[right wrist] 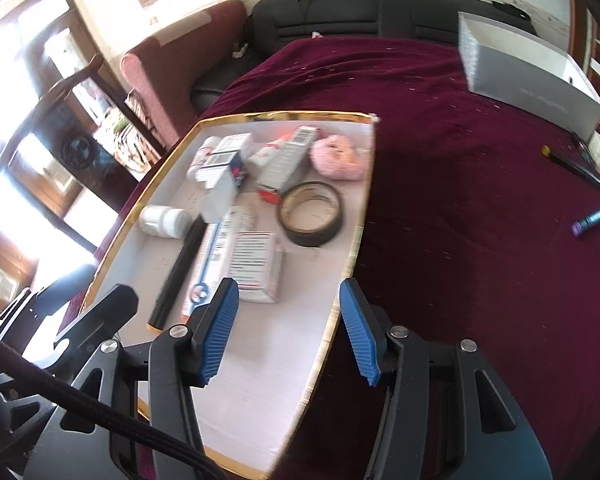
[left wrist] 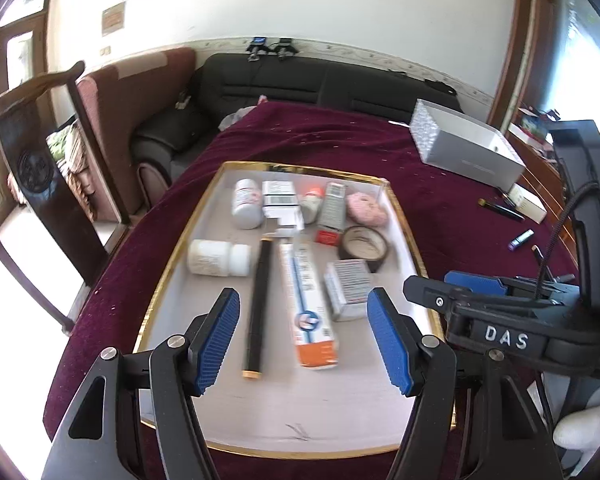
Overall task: Organize objects
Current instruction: 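Withdraw both tools from the tray back toward the remaining markers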
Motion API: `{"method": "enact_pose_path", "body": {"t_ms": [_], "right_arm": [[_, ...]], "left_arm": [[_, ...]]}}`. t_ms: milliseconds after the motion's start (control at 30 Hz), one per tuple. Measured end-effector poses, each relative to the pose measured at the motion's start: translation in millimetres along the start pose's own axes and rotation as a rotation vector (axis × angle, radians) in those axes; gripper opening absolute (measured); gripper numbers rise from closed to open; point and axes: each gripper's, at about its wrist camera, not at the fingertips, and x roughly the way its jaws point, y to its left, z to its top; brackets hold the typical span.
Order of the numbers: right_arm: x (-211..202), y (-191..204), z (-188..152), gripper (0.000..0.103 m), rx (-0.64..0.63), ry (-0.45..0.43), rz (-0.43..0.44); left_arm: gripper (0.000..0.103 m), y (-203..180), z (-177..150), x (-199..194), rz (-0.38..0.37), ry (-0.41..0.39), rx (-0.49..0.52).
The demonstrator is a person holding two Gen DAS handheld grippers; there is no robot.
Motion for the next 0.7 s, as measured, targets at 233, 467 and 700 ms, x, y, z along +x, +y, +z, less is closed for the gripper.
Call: {"method": "enact_pose_path", "body": {"t_ms": [233,467,700], "right_arm": [[-18.3,-51.3,-5.7,0.052,0.092,-0.031,-0.022],[-43.4,-114.4,-13.9,0.051,0.196,-0.066,-0.064],[-94.0,-176.5,-20.2,0.052,0.304,-0.171,-0.123]], "left_arm": [[0.061,-38.1,-0.7,-6.9,-0.015,-0.006,0.069],[0.061,-77.8,-2.2,-6.6,-0.031,0.004,0.15],[0.061,-116.2,-4.4,2.7,-0.057,0.031,0.217]]}}
